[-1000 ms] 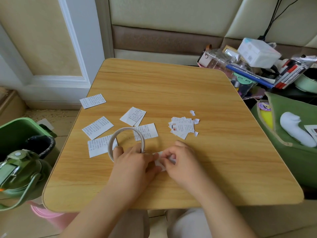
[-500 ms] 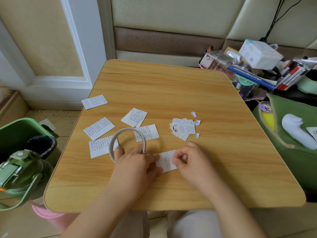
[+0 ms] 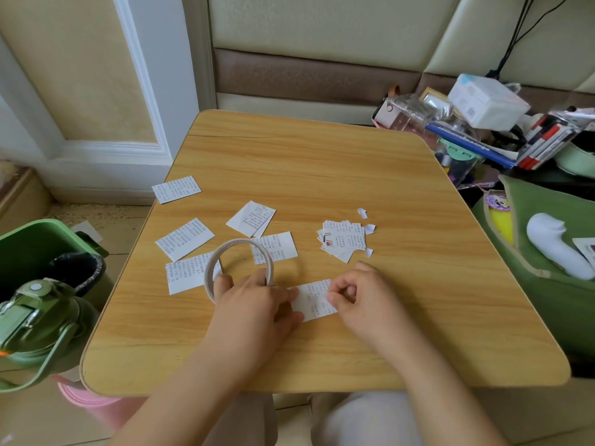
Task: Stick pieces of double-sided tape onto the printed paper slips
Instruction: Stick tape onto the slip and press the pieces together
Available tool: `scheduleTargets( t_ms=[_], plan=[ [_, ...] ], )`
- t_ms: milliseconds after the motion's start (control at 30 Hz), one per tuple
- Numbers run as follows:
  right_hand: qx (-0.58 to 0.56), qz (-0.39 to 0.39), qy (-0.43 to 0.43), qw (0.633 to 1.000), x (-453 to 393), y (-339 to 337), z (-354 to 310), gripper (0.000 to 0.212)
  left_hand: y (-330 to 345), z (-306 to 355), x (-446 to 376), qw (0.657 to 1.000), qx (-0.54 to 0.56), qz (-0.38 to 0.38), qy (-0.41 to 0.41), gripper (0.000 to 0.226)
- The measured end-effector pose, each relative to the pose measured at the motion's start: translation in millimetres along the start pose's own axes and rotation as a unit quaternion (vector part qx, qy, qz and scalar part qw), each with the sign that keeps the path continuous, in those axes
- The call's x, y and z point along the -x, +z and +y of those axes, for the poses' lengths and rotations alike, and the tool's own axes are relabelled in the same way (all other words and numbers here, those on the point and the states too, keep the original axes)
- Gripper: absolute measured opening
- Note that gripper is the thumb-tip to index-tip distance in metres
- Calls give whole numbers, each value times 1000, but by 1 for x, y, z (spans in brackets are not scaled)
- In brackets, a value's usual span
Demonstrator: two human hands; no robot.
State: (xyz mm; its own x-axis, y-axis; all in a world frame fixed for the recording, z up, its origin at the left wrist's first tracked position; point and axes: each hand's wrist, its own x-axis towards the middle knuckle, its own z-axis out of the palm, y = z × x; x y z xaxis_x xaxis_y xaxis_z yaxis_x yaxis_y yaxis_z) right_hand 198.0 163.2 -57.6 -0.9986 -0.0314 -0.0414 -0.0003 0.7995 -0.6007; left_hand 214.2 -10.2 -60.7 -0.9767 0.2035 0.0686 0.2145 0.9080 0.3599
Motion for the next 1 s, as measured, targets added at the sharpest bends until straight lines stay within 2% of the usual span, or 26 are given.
scheduleTargets(
  t_ms=[100, 200, 400, 500, 633, 867, 1000],
  plan=[
    [43, -4, -33, 999, -3, 9, -11, 11, 2, 0, 0, 1000, 2, 0, -6, 40],
    [21, -25, -61, 998, -4, 22, -23, 7, 0, 0, 1, 1000, 6, 16, -6, 37],
    [26, -3, -4, 1000, -3, 1, -4, 12, -1, 0, -1, 1000, -7, 0, -8, 42],
    [60, -11, -27, 998, -4, 1, -9, 15, 0, 0, -1, 1000, -11, 9, -5, 40],
    [14, -41, -67, 997, -2, 20, -27, 9, 9, -4, 1, 997, 55, 46, 27, 30],
    [53, -14, 7, 998, -2, -6, -4, 13, 1, 0, 1, 999, 1, 36, -4, 39],
    [57, -42, -54, 996, -2, 6, -20, 10, 4, 0, 2, 999, 21, 32, -8, 32]
  ],
)
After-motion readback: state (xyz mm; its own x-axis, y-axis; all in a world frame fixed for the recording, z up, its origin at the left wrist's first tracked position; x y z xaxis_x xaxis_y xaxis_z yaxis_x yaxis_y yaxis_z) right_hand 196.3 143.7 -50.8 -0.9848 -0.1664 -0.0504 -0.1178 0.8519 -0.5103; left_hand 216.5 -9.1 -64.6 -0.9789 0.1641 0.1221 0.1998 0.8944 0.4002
